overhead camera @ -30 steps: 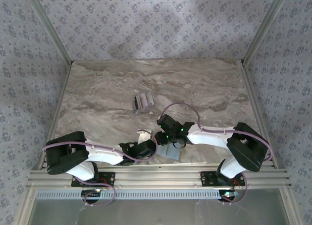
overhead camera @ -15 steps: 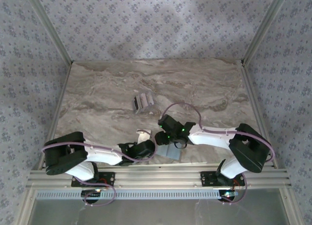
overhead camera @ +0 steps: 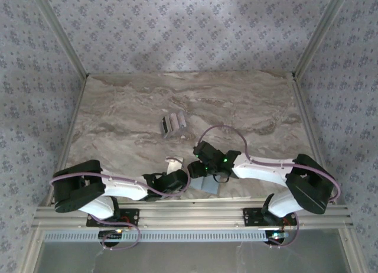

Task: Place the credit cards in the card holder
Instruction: Flip over the card slot in the card holder.

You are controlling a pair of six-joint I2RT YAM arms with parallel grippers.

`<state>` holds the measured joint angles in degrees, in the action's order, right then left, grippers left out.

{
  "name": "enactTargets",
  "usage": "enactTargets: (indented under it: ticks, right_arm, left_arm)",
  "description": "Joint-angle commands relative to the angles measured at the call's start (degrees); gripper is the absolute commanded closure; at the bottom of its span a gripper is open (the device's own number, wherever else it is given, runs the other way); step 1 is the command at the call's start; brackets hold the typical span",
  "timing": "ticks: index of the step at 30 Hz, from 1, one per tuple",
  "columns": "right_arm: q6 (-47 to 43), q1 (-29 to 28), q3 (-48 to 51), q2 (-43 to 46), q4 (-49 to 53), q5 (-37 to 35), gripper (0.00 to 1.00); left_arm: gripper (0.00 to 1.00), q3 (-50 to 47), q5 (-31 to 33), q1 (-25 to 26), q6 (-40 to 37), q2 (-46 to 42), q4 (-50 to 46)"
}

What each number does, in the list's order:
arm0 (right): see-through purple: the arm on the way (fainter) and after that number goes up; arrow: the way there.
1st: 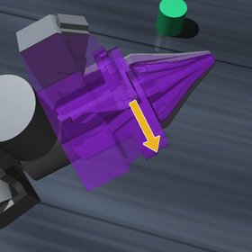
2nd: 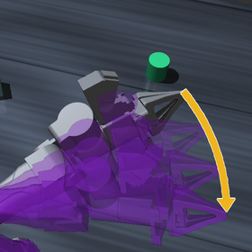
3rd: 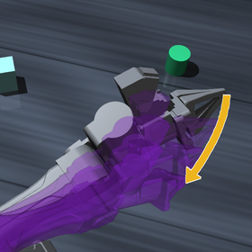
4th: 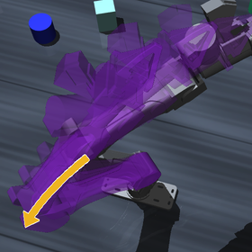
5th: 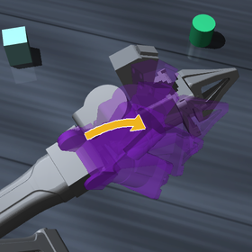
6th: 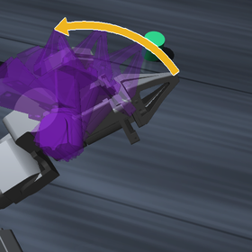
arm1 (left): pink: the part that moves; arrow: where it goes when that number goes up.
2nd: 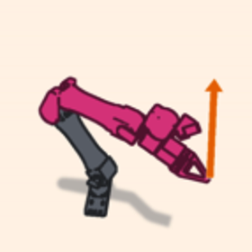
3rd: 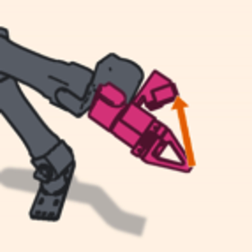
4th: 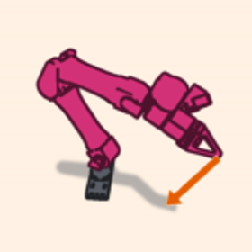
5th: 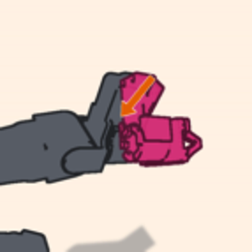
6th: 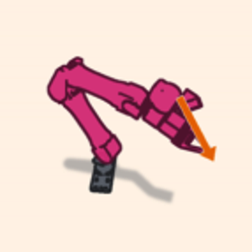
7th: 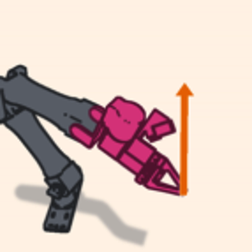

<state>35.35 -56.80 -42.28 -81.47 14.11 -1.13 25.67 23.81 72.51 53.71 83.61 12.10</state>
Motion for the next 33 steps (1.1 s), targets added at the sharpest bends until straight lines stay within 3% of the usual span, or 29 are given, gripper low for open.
enactTargets:
  ticks: [1,26,33]
  right_arm:
    - [0.25,-0.55,1.26,2.08,1.54,-0.19,0.33]
    - [1.59,-0.18,5.19,0.41,1.10,-2.41,0.31]
    - [2.89,-0.23,6.78,0.11,1.31,-4.31,0.38]
  left_arm:
    - [0.63,-2.38,-3.53,0.29,1.86,1.00,-8.67]
    - [0.61,-3.38,-2.81,-0.44,1.22,-3.51,-11.20]
    - [0.60,-3.60,-2.73,-0.82,0.97,-4.69,-11.99]
